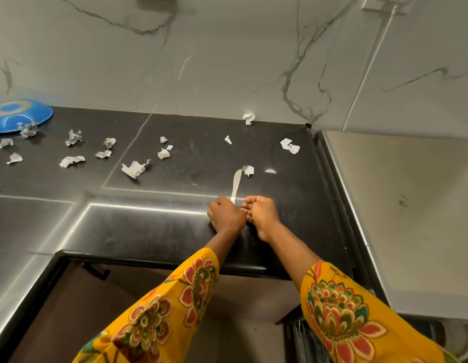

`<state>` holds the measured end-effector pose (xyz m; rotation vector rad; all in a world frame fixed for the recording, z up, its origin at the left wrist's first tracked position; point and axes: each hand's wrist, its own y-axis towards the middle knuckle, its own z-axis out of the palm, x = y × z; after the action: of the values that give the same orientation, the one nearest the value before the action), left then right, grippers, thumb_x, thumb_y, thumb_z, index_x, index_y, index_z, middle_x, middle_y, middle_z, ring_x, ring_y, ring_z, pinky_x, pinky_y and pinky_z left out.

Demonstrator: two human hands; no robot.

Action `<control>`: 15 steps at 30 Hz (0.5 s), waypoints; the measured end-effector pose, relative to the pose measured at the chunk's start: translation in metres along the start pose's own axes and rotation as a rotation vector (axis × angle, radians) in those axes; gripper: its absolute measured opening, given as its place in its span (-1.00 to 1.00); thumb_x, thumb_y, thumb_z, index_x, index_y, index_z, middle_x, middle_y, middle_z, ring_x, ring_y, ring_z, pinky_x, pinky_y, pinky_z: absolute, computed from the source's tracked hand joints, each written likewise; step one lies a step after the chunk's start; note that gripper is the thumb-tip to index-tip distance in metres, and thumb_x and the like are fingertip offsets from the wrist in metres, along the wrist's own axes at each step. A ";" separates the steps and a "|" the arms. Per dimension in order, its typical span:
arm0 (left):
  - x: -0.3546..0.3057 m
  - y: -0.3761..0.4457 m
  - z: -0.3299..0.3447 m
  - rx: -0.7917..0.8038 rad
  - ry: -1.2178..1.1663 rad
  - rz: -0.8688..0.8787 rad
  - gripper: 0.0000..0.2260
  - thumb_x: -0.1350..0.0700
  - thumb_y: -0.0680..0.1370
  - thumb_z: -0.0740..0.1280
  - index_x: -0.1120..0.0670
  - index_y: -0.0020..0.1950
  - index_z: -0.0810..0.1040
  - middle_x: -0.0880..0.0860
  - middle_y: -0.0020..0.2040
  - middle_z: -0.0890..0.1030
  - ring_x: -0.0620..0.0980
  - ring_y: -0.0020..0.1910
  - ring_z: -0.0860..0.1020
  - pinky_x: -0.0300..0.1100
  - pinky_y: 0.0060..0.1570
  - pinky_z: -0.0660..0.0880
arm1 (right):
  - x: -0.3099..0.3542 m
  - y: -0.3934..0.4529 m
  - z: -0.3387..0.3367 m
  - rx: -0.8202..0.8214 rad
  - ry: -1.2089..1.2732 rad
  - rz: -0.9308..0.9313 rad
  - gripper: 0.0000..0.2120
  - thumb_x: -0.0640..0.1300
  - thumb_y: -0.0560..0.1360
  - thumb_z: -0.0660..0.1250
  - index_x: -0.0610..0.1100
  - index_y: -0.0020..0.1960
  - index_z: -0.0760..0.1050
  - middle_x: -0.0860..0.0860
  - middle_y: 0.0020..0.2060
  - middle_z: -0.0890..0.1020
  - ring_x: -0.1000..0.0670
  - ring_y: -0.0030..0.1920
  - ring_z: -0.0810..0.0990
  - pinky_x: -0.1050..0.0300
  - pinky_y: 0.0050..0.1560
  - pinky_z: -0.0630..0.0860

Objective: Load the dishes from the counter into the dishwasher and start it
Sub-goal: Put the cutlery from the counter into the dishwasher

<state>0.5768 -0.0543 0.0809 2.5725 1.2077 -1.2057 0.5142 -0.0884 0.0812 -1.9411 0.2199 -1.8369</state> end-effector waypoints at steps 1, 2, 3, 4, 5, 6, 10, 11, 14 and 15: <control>-0.001 0.002 0.000 0.014 0.017 0.011 -0.66 0.21 0.53 0.24 0.22 0.29 0.35 0.25 0.31 0.35 0.24 0.30 0.31 -0.04 0.24 0.32 | 0.002 0.000 0.001 0.000 0.041 0.017 -0.70 -0.41 0.53 -0.01 -0.17 -0.21 0.41 -0.08 -0.32 0.47 0.03 -0.34 0.42 0.21 -0.35 0.35; -0.001 0.003 -0.001 0.024 0.036 0.027 -0.69 0.22 0.54 0.23 0.22 0.27 0.35 0.26 0.30 0.36 0.25 0.30 0.31 -0.04 0.23 0.33 | 0.004 0.000 0.002 0.001 0.071 0.032 -0.70 -0.40 0.54 -0.01 -0.18 -0.20 0.40 -0.09 -0.33 0.45 0.03 -0.35 0.40 0.21 -0.36 0.33; -0.002 0.004 -0.001 0.030 0.055 0.044 -0.72 0.23 0.55 0.21 0.23 0.26 0.36 0.27 0.28 0.37 0.25 0.29 0.33 -0.03 0.21 0.35 | 0.005 0.000 0.002 -0.002 0.090 0.045 -0.71 -0.40 0.54 -0.02 -0.18 -0.20 0.39 -0.10 -0.33 0.44 0.03 -0.36 0.38 0.21 -0.36 0.31; -0.003 0.005 -0.001 0.037 0.079 0.066 -0.75 0.24 0.56 0.19 0.24 0.23 0.37 0.27 0.26 0.40 0.25 0.27 0.36 -0.03 0.19 0.36 | 0.006 0.000 0.002 -0.005 0.102 0.052 -0.71 -0.40 0.55 -0.02 -0.18 -0.20 0.39 -0.10 -0.33 0.43 0.03 -0.37 0.38 0.21 -0.37 0.31; -0.004 0.006 -0.002 0.043 0.102 0.090 -0.77 0.25 0.56 0.17 0.26 0.21 0.39 0.28 0.24 0.44 0.26 0.25 0.39 -0.02 0.16 0.37 | 0.007 0.000 0.002 -0.011 0.104 0.058 -0.71 -0.40 0.55 -0.02 -0.19 -0.20 0.39 -0.10 -0.33 0.43 0.03 -0.37 0.38 0.21 -0.36 0.31; -0.005 0.007 -0.003 0.049 0.119 0.107 -0.78 0.26 0.57 0.17 0.27 0.19 0.41 0.28 0.21 0.47 0.26 0.22 0.42 -0.02 0.14 0.38 | 0.007 0.000 0.002 -0.017 0.103 0.065 -0.71 -0.39 0.55 -0.03 -0.19 -0.20 0.40 -0.10 -0.33 0.44 0.03 -0.37 0.38 0.21 -0.36 0.33; -0.012 0.007 -0.010 0.047 0.105 0.098 -0.82 0.28 0.55 0.21 0.28 0.14 0.45 0.28 0.17 0.52 0.27 0.18 0.47 -0.01 0.09 0.42 | 0.007 0.000 -0.001 -0.048 0.085 0.087 -0.71 -0.37 0.56 -0.02 -0.18 -0.19 0.41 -0.09 -0.33 0.48 0.03 -0.37 0.43 0.20 -0.33 0.40; -0.013 0.007 -0.012 0.045 0.099 0.089 -0.82 0.29 0.55 0.21 0.29 0.13 0.46 0.28 0.17 0.53 0.26 0.18 0.47 -0.01 0.08 0.43 | 0.008 -0.001 -0.003 -0.051 0.087 0.092 -0.71 -0.37 0.56 -0.02 -0.18 -0.19 0.41 -0.09 -0.33 0.47 0.03 -0.37 0.43 0.21 -0.33 0.39; -0.017 0.004 -0.014 0.052 0.092 0.067 -0.83 0.30 0.55 0.24 0.28 0.13 0.47 0.26 0.17 0.53 0.23 0.18 0.48 -0.04 0.05 0.44 | 0.009 -0.003 -0.006 -0.053 0.094 0.095 -0.71 -0.37 0.56 -0.02 -0.17 -0.19 0.41 -0.09 -0.34 0.47 0.04 -0.38 0.42 0.22 -0.34 0.38; -0.018 0.003 -0.014 0.057 0.091 0.058 -0.84 0.28 0.55 0.26 0.27 0.12 0.47 0.25 0.17 0.53 0.22 0.18 0.48 -0.05 0.05 0.45 | 0.009 -0.003 -0.007 -0.056 0.084 0.094 -0.72 -0.36 0.56 -0.01 -0.17 -0.18 0.41 -0.09 -0.33 0.48 0.04 -0.37 0.44 0.22 -0.33 0.41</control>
<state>0.5806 -0.0627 0.1020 2.7104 1.1217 -1.1403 0.5074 -0.0907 0.0908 -1.8592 0.3865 -1.8713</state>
